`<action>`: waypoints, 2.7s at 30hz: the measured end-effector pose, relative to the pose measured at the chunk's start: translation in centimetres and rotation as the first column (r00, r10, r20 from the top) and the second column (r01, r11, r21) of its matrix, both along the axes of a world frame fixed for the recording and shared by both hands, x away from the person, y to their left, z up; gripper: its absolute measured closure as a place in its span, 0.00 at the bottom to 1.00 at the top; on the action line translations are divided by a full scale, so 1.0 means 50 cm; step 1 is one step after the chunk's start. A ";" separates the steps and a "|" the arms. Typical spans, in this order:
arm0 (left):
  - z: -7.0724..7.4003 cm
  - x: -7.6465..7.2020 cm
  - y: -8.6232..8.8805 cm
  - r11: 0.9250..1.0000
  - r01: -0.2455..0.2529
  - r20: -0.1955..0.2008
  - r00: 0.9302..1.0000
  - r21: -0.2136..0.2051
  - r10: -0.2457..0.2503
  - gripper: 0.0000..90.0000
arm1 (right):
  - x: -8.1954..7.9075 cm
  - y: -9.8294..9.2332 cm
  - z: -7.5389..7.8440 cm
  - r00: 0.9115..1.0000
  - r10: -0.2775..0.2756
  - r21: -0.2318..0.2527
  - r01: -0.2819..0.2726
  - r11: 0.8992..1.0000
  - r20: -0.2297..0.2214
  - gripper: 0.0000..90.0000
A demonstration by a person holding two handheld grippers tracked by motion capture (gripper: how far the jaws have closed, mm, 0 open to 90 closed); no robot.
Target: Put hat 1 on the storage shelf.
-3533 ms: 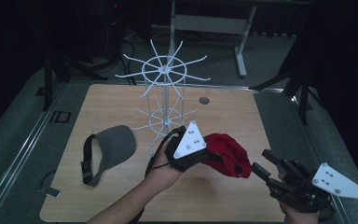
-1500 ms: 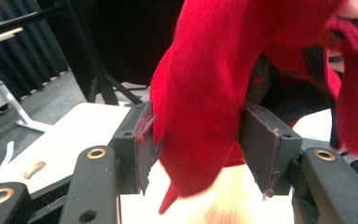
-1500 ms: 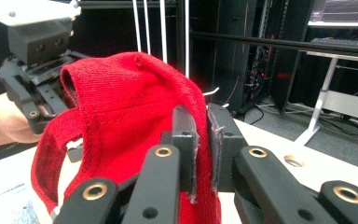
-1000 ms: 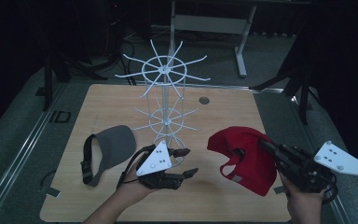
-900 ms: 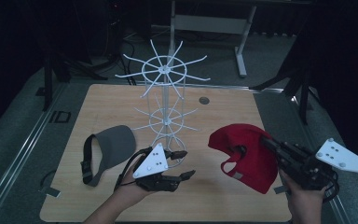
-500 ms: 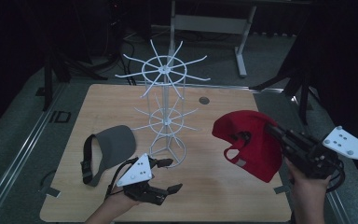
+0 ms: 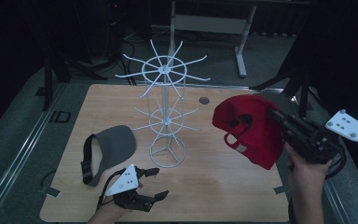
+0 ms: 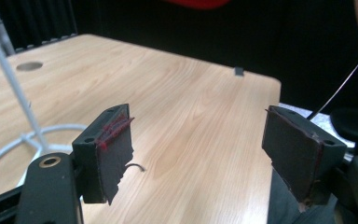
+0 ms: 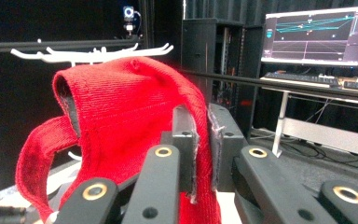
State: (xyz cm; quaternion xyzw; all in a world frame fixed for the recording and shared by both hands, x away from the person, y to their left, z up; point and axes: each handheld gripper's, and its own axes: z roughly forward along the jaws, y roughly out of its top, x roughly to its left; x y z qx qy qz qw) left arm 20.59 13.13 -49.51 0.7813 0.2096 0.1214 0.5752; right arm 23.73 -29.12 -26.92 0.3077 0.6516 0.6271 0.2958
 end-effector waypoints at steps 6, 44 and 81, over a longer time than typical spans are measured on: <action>-0.045 0.002 0.017 0.999 -0.037 -0.037 0.999 0.000 0.037 0.28 | 0.025 0.015 0.031 1.000 -0.004 0.005 0.004 1.000 0.017 0.92; -0.070 -0.005 0.027 1.000 -0.024 -0.003 1.000 0.003 0.024 0.28 | 0.168 0.132 0.131 1.000 0.009 -0.039 -0.010 0.999 -0.029 0.92; -0.068 -0.013 0.026 1.000 -0.009 0.018 1.000 -0.016 0.009 0.28 | 0.201 0.153 0.008 0.990 0.007 -0.133 -0.026 0.991 -0.142 0.91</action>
